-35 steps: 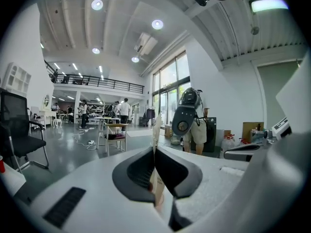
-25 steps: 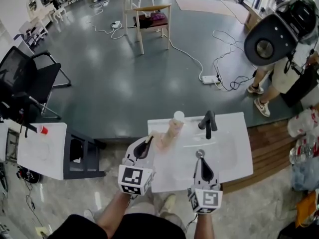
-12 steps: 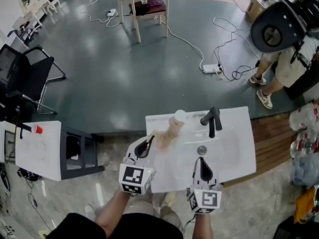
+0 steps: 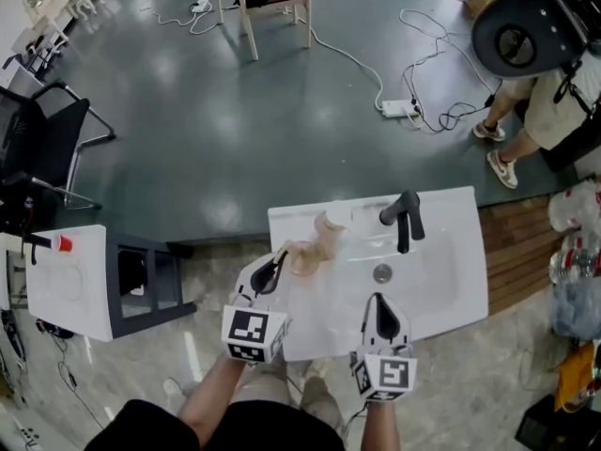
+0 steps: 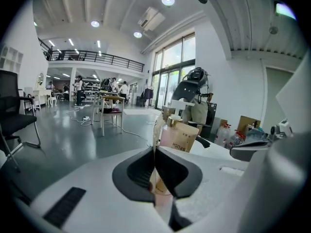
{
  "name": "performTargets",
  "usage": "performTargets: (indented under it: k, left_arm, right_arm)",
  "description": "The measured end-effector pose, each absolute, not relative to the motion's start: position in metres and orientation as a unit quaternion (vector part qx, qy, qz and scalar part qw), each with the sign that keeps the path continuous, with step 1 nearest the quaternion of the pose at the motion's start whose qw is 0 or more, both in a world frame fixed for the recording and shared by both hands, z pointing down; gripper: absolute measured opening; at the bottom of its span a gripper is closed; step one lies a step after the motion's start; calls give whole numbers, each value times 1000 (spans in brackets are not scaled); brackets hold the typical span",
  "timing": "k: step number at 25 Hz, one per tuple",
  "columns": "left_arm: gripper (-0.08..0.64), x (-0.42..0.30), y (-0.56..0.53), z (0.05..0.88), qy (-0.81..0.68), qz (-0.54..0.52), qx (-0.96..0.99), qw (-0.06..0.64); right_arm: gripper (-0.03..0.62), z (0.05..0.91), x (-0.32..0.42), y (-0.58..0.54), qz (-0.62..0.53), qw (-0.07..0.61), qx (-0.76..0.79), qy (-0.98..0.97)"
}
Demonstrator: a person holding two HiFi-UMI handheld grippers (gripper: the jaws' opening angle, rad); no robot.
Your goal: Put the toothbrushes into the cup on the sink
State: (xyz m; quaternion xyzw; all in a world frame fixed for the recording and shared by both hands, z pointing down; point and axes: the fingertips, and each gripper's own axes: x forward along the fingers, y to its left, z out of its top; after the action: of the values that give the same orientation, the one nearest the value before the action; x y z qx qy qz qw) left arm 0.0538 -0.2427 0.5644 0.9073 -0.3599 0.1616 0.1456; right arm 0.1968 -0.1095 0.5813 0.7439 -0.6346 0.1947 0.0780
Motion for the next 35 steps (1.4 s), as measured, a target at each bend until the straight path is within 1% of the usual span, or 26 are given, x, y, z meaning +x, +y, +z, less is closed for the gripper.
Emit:
performTargets:
  k: [9,20,21,22,24,25,28,35]
  left_arm:
    - [6,53,-243,580,-360,170,904,155]
    - [9,56,-245,578,-361,166,905,153]
    - [38,57,-244,579,-357,168,906,153]
    - [90,59,-242,581,-352,171,907,155]
    - [140,62,-239,585,-342,180,909,158]
    - [154,62,-238,587,-340,183,909,159]
    - [173,62,-237,589,-338,187,908,161]
    - [175,60,-237,584,-343,183,908,158]
  right_arm:
    - [-2,592,198,-113,205,83,744,-630]
    - [-2,598,200,-115,209,79,741,-633]
    - [-2,599,200,-115,209,78,741,-633]
    - [-2,599,200,-115,209,78,741,-634]
    - [-2,601,200,-115,209,77,740,-635]
    - [-2,601,199,-115,209,77,739,-635]
    - [-2,600,199,-116,208,76,739,-637]
    - [-2,596,198,-115,205,76,739,-637]
